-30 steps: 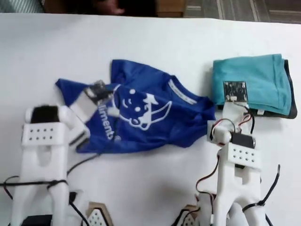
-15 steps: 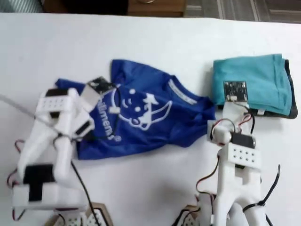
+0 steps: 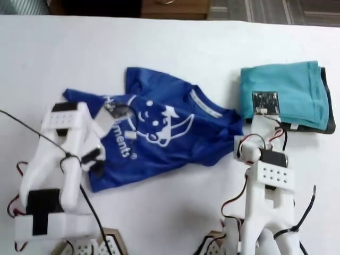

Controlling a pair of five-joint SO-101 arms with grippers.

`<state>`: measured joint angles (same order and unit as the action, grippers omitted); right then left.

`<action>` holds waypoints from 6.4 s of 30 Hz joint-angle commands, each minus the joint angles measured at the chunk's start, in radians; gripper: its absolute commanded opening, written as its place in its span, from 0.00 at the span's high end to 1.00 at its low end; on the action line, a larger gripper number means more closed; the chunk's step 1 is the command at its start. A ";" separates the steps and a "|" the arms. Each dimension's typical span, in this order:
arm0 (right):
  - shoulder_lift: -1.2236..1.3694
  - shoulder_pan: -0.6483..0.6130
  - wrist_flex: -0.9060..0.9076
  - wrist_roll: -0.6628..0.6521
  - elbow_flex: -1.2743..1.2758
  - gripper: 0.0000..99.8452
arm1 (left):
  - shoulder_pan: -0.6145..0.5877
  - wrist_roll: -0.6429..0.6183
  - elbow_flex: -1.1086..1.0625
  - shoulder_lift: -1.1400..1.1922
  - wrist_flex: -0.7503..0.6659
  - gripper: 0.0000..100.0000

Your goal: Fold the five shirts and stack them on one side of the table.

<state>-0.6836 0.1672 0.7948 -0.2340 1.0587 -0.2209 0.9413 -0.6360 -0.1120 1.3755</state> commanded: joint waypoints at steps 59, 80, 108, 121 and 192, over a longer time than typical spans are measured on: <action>-0.031 -0.005 -0.016 0.008 -0.009 0.98 | 0.063 0.006 -0.077 0.063 -0.143 0.97; -0.101 -0.159 0.252 -0.163 -0.624 0.98 | -0.040 -0.235 0.483 -0.549 0.348 0.97; -0.515 0.090 0.407 -0.164 -1.129 0.98 | -0.164 -0.238 0.989 -0.827 0.275 0.97; -0.512 0.096 0.417 -0.161 -1.123 0.98 | -0.198 -0.199 0.740 -0.832 0.247 0.97; 0.791 -0.220 0.102 -0.126 -1.194 0.98 | -0.133 -0.255 1.569 0.741 0.130 0.97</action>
<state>0.1051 -0.0491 0.8101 -0.3613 -0.0875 -0.3529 0.6882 0.8861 0.6091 1.4523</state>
